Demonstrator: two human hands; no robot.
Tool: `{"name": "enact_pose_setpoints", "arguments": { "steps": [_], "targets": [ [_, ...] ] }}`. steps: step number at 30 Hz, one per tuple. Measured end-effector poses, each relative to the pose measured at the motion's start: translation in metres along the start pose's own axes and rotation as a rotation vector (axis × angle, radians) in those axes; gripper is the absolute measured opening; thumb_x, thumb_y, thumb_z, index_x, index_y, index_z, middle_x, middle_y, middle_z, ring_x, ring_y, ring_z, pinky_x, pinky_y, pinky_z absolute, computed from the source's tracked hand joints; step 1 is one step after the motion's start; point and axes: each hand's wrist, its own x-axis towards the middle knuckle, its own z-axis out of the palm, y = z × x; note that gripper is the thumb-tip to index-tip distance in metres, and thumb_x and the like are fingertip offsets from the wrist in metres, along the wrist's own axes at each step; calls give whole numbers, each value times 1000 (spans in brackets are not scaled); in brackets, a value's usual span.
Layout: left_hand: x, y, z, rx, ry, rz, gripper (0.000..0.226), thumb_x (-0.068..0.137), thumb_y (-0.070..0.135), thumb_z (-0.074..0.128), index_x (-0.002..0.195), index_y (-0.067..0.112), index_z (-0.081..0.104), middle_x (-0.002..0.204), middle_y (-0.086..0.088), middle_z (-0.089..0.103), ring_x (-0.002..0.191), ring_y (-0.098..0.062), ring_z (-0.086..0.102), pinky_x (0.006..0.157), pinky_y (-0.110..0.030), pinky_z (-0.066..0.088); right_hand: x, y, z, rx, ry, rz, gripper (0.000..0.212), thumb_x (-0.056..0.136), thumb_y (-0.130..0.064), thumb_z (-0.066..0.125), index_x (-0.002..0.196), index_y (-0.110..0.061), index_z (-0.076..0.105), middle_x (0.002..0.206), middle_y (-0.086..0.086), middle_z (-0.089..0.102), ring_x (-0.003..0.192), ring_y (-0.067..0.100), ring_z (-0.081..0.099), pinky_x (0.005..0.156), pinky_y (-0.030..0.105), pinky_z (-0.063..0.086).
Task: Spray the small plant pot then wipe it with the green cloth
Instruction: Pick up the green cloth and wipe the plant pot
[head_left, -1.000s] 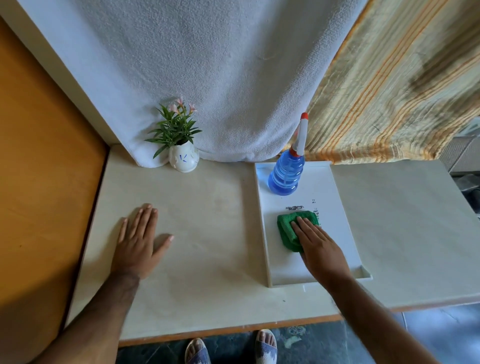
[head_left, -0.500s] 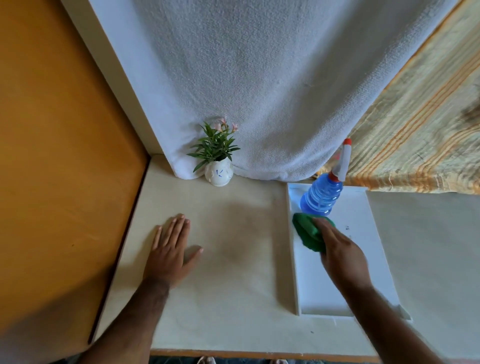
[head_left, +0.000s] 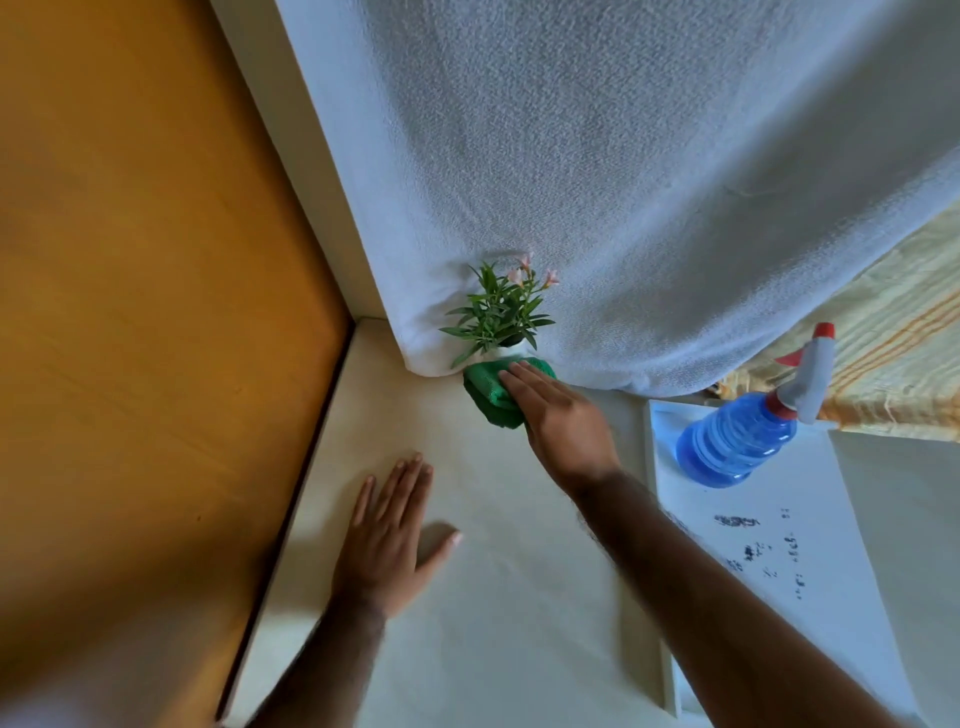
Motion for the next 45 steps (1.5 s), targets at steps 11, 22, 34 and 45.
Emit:
{"name": "enact_pose_setpoints", "arguments": {
  "steps": [11, 22, 34, 45],
  "targets": [
    [0, -2, 1, 9, -58, -20, 94, 95, 78, 36, 166, 21, 11, 176, 1, 13, 162, -16, 11, 128, -53, 23, 4, 13, 35, -22, 25, -13, 50, 71, 14, 78, 120, 1, 73, 125, 18, 72, 114, 35, 69, 92, 46, 56],
    [1, 0, -2, 6, -74, -31, 94, 95, 78, 34, 166, 22, 10, 176, 2, 12, 162, -14, 7, 129, -50, 16, 12, 10, 31, -54, 20, -141, 43, 89, -6, 44, 119, 0, 74, 126, 19, 71, 117, 34, 68, 95, 45, 56],
    [1, 0, -3, 12, -72, -35, 94, 95, 78, 35, 166, 21, 11, 177, 1, 11, 162, -14, 8, 128, -50, 18, 17, -2, 26, -20, 83, -211, 40, 92, -3, 45, 122, -1, 73, 129, 16, 70, 120, 31, 67, 102, 42, 53],
    [1, 1, -4, 7, -70, -26, 93, 96, 77, 34, 166, 20, 14, 176, 0, 15, 162, -17, 13, 128, -54, 23, 5, 12, 38, -19, -28, -182, 43, 90, -9, 42, 115, -1, 76, 123, 16, 73, 114, 31, 70, 94, 45, 58]
  ]
}}
